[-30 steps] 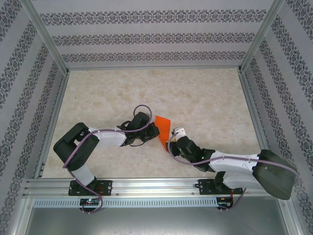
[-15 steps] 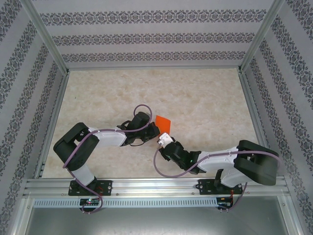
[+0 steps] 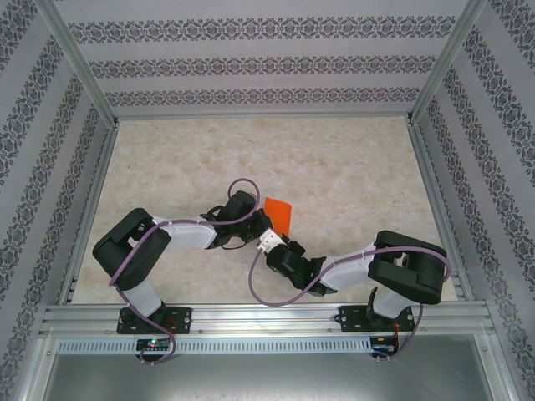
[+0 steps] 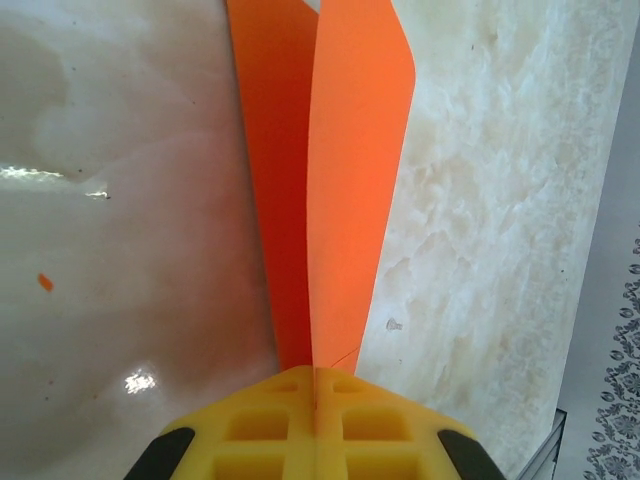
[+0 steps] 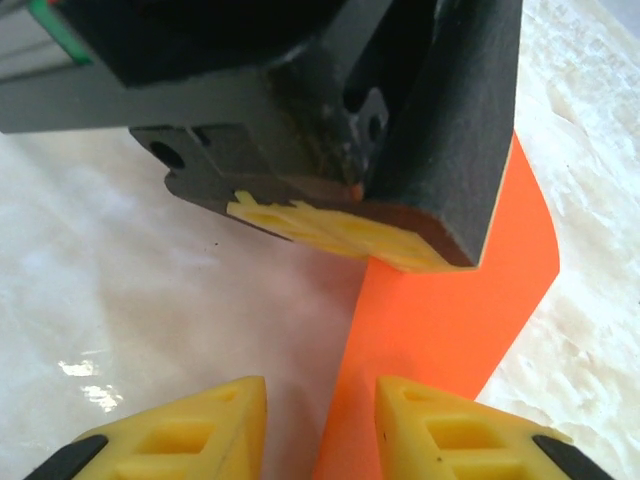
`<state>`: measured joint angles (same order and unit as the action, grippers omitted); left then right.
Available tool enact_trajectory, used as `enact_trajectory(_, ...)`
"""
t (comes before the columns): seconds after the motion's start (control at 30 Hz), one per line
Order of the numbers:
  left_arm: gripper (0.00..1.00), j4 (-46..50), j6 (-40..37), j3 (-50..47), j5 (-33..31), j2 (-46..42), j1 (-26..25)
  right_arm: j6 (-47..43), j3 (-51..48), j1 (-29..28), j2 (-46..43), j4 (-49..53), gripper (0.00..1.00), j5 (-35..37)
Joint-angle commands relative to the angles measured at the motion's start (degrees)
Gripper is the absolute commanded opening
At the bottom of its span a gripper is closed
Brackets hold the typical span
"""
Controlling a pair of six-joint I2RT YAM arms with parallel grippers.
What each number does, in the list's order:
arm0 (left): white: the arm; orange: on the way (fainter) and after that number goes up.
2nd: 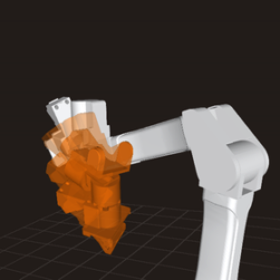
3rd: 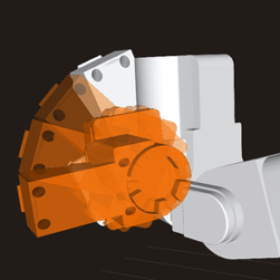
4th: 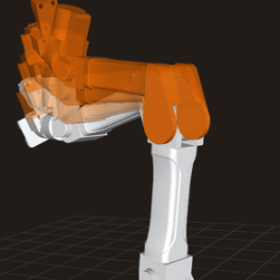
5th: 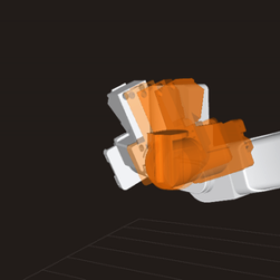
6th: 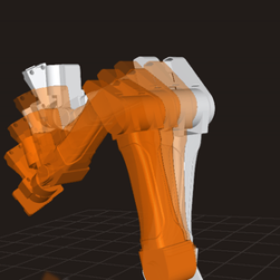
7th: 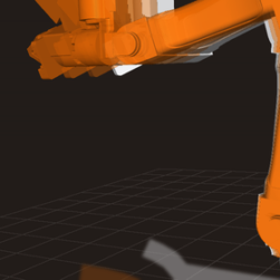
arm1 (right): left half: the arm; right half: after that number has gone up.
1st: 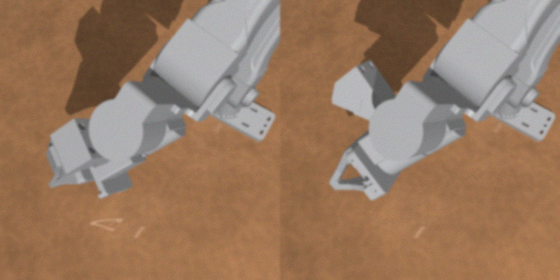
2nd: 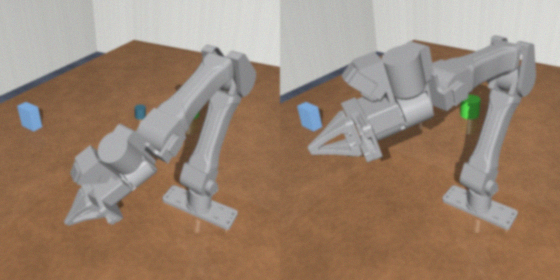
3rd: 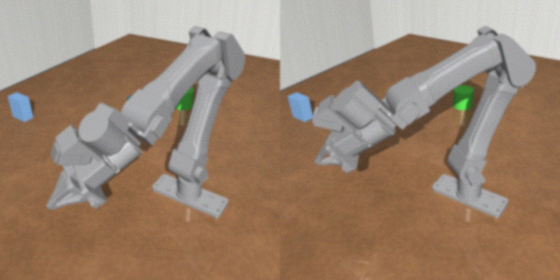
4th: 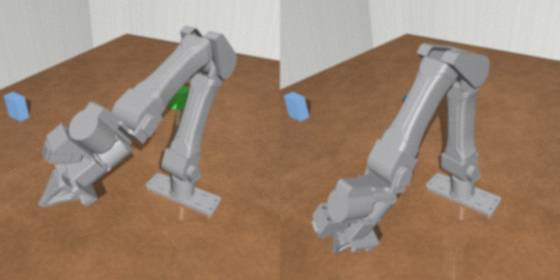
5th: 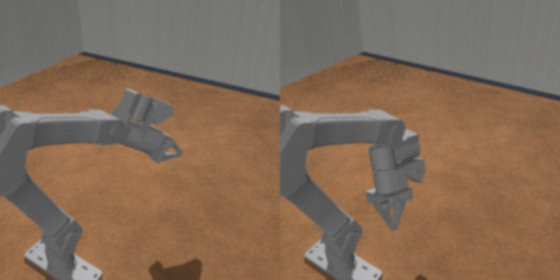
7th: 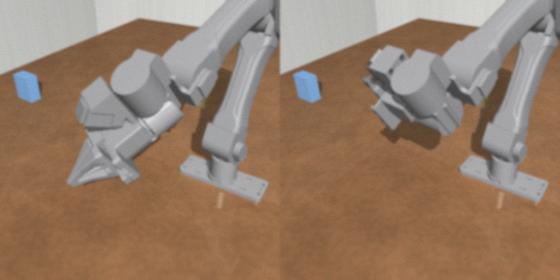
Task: Fold a paper plane with a square sheet of paper (pick it up from the middle)
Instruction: Fold the wing for the fifth time at the center of the table.
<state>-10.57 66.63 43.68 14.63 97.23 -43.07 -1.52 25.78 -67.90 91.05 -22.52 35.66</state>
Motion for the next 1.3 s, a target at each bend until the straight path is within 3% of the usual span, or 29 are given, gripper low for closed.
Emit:
enact_trajectory(0.0,0.0,-0.28,0.53,0.44,0.87,0.33,0.18,-1.02,0.51,-0.58,1.41,-1.27,0.33,2.59)
enact_trajectory(0.57,0.0,-0.15,0.74,0.07,0.57,-0.01,0.18,0.05,-1.16,-0.67,3.07,-5.14,0.14,5.39)
enact_trajectory(0.9,0.08,1.24,0.71,-0.76,-1.57,-2.43,0.18,1.92,-1.7,-0.66,4.3,-7.68,0.0,5.59)
enact_trajectory(1.03,0.18,1.48,0.79,-1.1,-2.01,-2.95,0.18,2.25,-1.95,-0.6,4.34,-9.05,0.0,5.53)
enact_trajectory(1.13,0.37,0.97,1.15,-2.58,-3.71,-4.81,0.17,2.6,-2.55,-0.63,4.23,-10.46,0.0,3.78)
enact_trajectory(1.27,0.51,0.77,1.83,-4.6,-6.13,-8.65,0.4,3.66,-4.48,0.05,3.39,-14.04,0.0,-0.61)
